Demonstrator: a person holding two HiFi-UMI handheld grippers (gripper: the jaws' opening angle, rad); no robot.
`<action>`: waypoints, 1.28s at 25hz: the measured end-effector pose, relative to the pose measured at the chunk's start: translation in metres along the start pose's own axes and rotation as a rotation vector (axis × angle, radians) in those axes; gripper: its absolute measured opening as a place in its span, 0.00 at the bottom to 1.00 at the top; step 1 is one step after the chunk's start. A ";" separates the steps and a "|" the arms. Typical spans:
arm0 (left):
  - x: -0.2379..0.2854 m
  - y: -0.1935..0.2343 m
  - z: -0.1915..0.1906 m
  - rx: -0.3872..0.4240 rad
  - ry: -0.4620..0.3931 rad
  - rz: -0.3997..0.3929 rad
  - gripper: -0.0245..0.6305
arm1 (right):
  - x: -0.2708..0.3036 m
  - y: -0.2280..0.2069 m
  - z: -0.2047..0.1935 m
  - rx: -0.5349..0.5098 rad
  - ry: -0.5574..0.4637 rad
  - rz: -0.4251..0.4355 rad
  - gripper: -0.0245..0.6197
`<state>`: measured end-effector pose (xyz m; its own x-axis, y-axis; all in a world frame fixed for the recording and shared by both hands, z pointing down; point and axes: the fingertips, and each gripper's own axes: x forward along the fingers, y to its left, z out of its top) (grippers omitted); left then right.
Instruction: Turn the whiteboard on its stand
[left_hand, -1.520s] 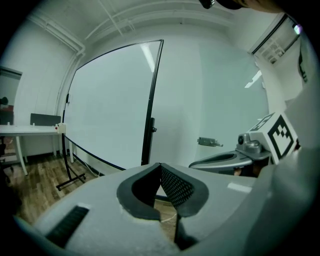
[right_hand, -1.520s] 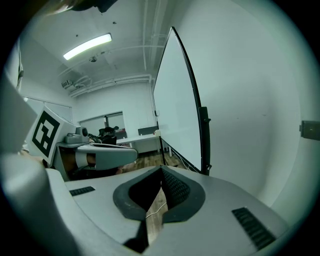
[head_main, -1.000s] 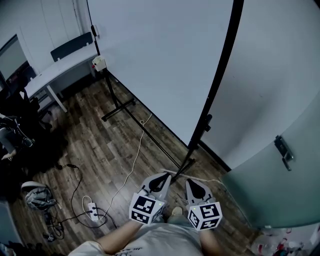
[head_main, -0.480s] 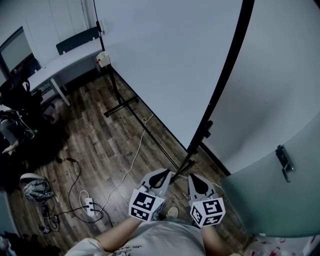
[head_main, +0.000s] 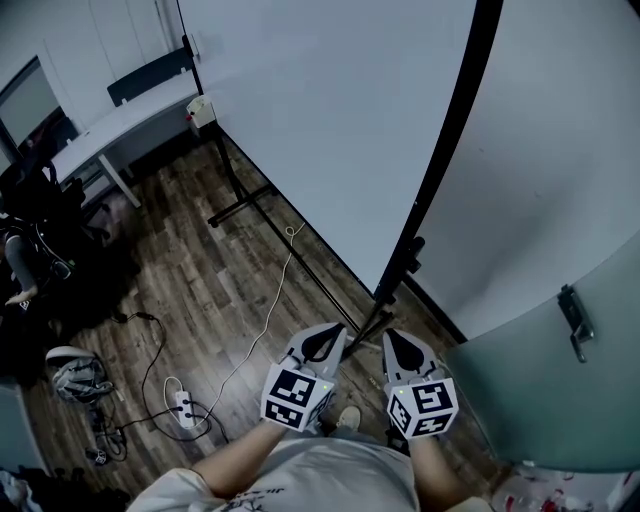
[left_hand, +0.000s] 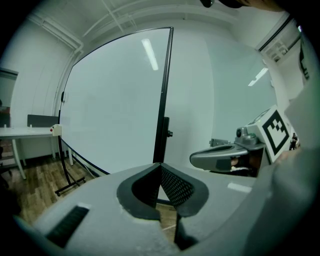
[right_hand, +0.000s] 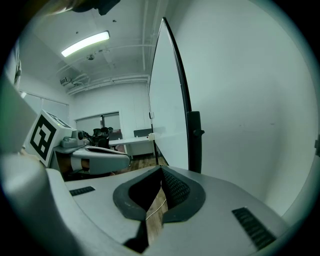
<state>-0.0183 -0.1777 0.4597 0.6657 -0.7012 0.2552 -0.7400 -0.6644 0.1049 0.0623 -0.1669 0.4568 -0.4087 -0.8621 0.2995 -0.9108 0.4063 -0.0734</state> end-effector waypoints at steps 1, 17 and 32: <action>0.002 0.001 0.001 -0.004 0.003 0.000 0.05 | 0.003 -0.002 0.001 -0.003 0.000 -0.001 0.05; 0.041 0.021 0.010 0.004 0.005 0.007 0.05 | 0.062 -0.065 0.018 -0.009 -0.018 -0.070 0.26; 0.056 0.035 0.004 -0.034 0.025 0.024 0.05 | 0.118 -0.091 0.024 0.008 -0.005 -0.043 0.33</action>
<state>-0.0067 -0.2418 0.4737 0.6452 -0.7102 0.2817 -0.7591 -0.6378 0.1306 0.0956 -0.3128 0.4762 -0.3693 -0.8802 0.2982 -0.9280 0.3663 -0.0679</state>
